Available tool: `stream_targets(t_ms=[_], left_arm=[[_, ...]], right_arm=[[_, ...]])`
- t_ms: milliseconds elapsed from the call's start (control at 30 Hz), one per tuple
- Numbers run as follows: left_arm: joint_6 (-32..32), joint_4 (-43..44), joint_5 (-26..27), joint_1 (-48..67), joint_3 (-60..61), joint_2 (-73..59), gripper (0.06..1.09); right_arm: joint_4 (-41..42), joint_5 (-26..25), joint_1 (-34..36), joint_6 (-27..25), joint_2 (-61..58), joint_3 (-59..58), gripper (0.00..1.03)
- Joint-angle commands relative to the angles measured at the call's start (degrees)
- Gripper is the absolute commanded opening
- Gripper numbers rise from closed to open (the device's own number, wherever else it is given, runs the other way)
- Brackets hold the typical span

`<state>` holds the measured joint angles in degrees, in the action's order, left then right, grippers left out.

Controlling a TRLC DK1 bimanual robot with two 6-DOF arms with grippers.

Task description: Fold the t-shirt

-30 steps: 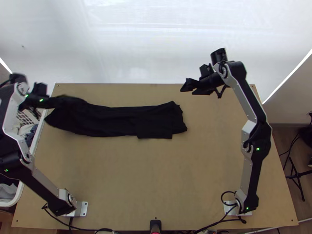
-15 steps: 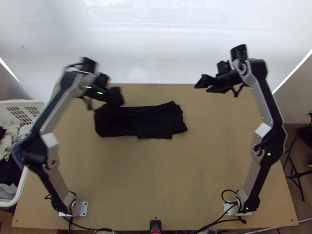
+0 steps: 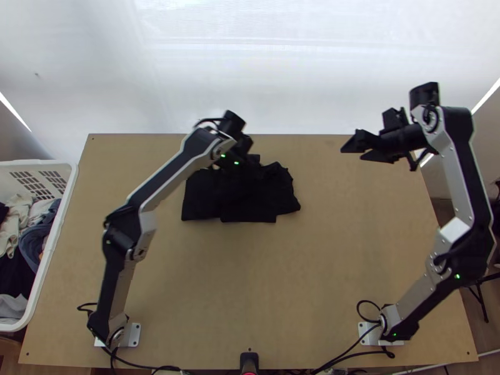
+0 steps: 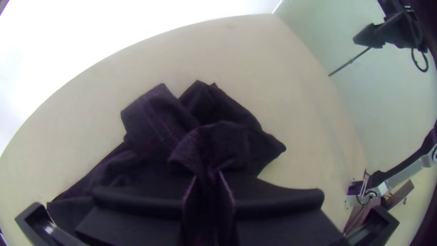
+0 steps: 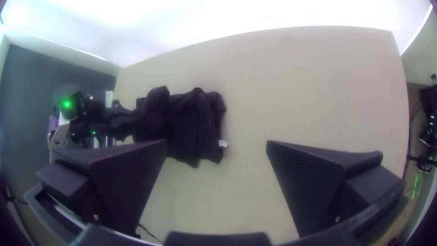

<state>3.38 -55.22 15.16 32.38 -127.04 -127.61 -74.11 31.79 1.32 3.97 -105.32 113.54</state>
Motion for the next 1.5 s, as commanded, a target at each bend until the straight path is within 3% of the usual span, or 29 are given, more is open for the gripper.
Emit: stream_targets(t_ms=[0,33,67,100,133,233,467,633,667,800,1000,1100,1267,1467], left_arm=[[7.52,8.11,-0.74,5.32,-4.18,-4.22,0.09],[9.98,9.69,-0.57,5.50,-4.18,-4.49,0.19],[13.76,10.92,0.40,5.41,-4.18,-4.93,0.52],[16.75,11.80,2.42,5.24,-4.18,-5.28,0.99],[17.10,12.68,4.53,5.06,-4.00,-5.19,1.04],[20.44,13.30,11.74,4.36,-3.91,-3.78,1.04],[28.53,15.23,21.05,-1.88,-3.47,3.42,1.04],[23.69,13.91,20.61,-7.68,0.66,5.27,1.04],[17.01,7.67,17.10,-9.18,0.66,4.65,1.04],[9.10,0.55,6.99,-11.46,3.56,4.65,1.04],[7.26,-1.47,6.81,-13.75,9.18,9.66,1.04],[7.26,-1.47,6.81,-14.80,9.89,10.81,1.04],[7.17,-1.38,4.97,-15.42,10.41,12.21,1.04],[7.17,-1.12,4.79,-16.21,10.41,13.79,1.04]], right_arm=[[0.19,0.03,1.58,-0.80,4.68,-6.05,0.99],[0.45,0.03,1.49,-0.89,5.21,-7.01,0.99],[0.98,-0.06,1.40,-0.89,5.91,-7.98,0.99],[1.24,0.03,1.23,-0.89,6.35,-8.77,0.99],[1.42,0.03,1.05,-0.89,6.88,-9.47,0.99],[2.83,0.03,0.44,-0.80,8.29,-12.37,0.99],[6.43,-0.06,-4.66,-0.36,9.25,-17.91,0.99],[9.24,-0.41,-10.20,1.39,6.97,-21.78,0.99],[11.62,-0.50,-10.90,3.86,4.77,-22.48,0.99],[14.34,-2.17,-13.10,8.16,0.02,-20.02,0.99],[11.88,-0.24,-19.16,12.29,-5.16,-15.27,0.99],[6.43,0.99,-23.56,10.80,-8.15,-13.08,0.99],[5.38,1.08,-27.51,11.24,-10.08,-13.52,0.99],[10.30,0.46,-31.12,10.89,-11.31,-18.53,0.99]])
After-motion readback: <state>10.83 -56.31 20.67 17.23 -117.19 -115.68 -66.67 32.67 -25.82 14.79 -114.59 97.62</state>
